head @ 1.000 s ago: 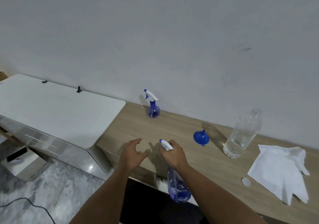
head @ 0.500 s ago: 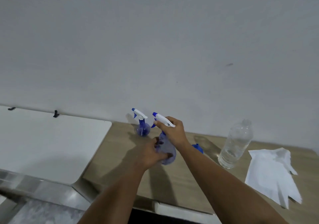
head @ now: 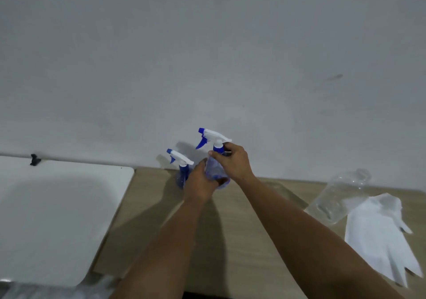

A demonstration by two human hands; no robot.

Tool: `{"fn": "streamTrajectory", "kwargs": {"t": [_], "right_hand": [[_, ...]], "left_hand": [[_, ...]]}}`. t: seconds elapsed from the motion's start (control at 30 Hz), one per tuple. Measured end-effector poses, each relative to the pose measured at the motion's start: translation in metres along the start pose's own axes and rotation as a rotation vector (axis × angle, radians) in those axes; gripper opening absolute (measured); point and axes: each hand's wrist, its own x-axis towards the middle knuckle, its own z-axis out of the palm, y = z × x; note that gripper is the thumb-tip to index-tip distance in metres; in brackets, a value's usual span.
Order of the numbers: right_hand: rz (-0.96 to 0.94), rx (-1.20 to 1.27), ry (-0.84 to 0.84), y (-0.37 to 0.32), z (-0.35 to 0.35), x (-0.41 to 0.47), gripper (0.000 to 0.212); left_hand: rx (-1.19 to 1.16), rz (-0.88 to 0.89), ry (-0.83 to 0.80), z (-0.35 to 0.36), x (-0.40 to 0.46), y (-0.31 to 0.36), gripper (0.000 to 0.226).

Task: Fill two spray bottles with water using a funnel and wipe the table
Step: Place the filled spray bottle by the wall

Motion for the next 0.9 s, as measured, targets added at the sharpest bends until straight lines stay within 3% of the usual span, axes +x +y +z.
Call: {"fn": "streamTrajectory", "kwargs": {"t": [0.07,0.2,0.43,0.57,0.73,0.8,0.9], "right_hand": [[0.055,-0.007,-0.01,0.018,0.012,0.013,0.018],[0.137,-0.008,-0.021,0.051,0.034,0.026,0.021],[0.155,0.031,-0.06,0.068,0.058,0.022,0.046],[0.132,0.003,-0.015,0.077,0.064,0.011,0.059],[0.119,-0.016,0.07,0.073,0.059,-0.008,0.072],[0.085,-0.02,0.161,0.072,0.058,-0.018,0.069],[0.011,-0.018,0.284,0.065,0.057,-0.039,0.046]], "left_hand": [[0.049,-0.057,0.007,0.005,0.008,-0.026,0.067],[0.124,-0.156,0.149,0.009,-0.002,-0.067,0.043],[0.328,-0.118,0.288,0.001,0.023,-0.107,0.056],[0.194,-0.102,0.269,-0.005,0.051,-0.112,0.049],[0.08,-0.073,0.185,-0.02,0.053,-0.097,0.017],[0.02,-0.099,0.163,-0.019,0.05,-0.097,0.015],[-0.02,-0.054,0.116,-0.022,0.044,-0.106,0.017]]}}
